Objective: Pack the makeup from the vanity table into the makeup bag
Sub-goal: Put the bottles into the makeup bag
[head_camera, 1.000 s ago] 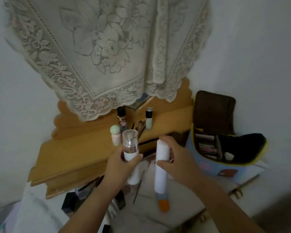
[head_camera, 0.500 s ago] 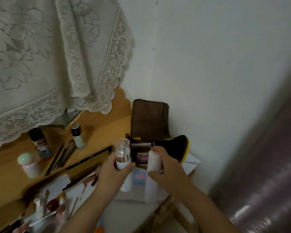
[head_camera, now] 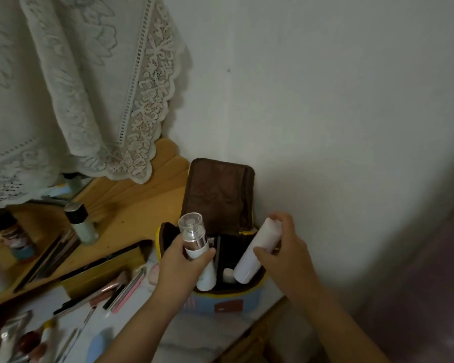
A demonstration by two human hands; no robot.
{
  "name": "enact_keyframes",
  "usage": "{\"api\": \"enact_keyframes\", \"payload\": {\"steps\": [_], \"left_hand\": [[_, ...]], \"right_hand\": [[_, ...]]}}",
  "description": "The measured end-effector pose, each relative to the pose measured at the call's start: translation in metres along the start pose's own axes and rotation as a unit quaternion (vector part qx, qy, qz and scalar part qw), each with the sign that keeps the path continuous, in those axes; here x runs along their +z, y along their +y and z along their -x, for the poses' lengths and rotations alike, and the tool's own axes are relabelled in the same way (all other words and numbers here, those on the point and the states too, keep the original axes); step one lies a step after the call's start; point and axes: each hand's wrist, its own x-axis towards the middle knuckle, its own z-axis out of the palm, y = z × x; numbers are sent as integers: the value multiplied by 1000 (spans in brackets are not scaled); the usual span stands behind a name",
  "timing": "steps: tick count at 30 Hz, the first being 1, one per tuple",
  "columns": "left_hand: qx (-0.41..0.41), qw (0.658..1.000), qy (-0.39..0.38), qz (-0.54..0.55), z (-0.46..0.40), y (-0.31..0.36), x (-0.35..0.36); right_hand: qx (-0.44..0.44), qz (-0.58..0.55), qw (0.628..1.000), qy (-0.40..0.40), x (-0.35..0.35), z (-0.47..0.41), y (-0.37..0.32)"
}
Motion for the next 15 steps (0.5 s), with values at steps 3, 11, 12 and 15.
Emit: {"api": "enact_keyframes", "payload": {"steps": [3, 11, 12, 15], "left_hand": [[10, 1000, -6, -7, -22, 0, 7], [10, 998, -56, -4, -91, -14, 29], [7, 998, -61, 1, -99, -16, 31], [-13, 997, -69, 19, -120, -22, 33]], "right_hand": [[13, 2, 1000, 18, 4, -19, 4], [57, 98, 993, 14, 47, -80, 21], [71, 115, 991, -1, 55, -87, 24], [109, 173, 978, -42, 82, -106, 35]]}}
